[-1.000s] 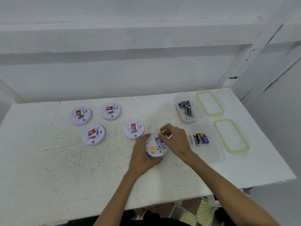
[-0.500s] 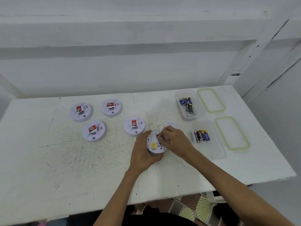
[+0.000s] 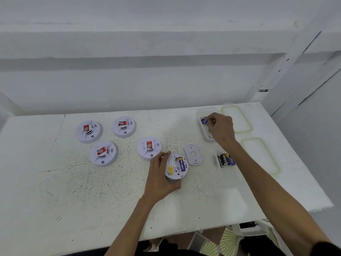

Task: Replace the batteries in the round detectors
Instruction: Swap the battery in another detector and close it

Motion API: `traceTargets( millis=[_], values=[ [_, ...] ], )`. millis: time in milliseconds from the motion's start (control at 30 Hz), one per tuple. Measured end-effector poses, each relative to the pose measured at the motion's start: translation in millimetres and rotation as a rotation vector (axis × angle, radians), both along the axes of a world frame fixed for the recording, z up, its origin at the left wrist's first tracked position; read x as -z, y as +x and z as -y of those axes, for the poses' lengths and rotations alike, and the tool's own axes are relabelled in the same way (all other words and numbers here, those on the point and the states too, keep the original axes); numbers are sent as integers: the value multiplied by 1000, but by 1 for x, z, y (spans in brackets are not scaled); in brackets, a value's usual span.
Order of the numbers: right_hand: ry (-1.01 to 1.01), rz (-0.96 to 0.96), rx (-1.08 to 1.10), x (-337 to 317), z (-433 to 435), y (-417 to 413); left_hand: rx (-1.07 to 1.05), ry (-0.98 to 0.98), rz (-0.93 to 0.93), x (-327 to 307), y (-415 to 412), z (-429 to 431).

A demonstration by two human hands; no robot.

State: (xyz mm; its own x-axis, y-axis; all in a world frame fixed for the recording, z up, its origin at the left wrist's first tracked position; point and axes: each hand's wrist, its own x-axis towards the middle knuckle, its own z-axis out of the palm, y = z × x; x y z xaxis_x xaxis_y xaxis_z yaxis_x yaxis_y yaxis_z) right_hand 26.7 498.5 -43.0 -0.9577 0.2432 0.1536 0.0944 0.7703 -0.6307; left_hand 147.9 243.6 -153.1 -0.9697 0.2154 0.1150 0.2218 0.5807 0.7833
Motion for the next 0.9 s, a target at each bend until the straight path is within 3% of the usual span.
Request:
traceTargets(
  millis=[167, 367, 900],
  values=[
    [103, 184, 20, 25, -19, -38, -6, -15, -12, -2, 1, 0],
    [191, 266, 4, 36, -14, -56, -3, -9, -26, -1, 0, 1],
    [232, 261, 1, 46, -19, -56, 2, -5, -14, 3, -4, -2]
  ],
)
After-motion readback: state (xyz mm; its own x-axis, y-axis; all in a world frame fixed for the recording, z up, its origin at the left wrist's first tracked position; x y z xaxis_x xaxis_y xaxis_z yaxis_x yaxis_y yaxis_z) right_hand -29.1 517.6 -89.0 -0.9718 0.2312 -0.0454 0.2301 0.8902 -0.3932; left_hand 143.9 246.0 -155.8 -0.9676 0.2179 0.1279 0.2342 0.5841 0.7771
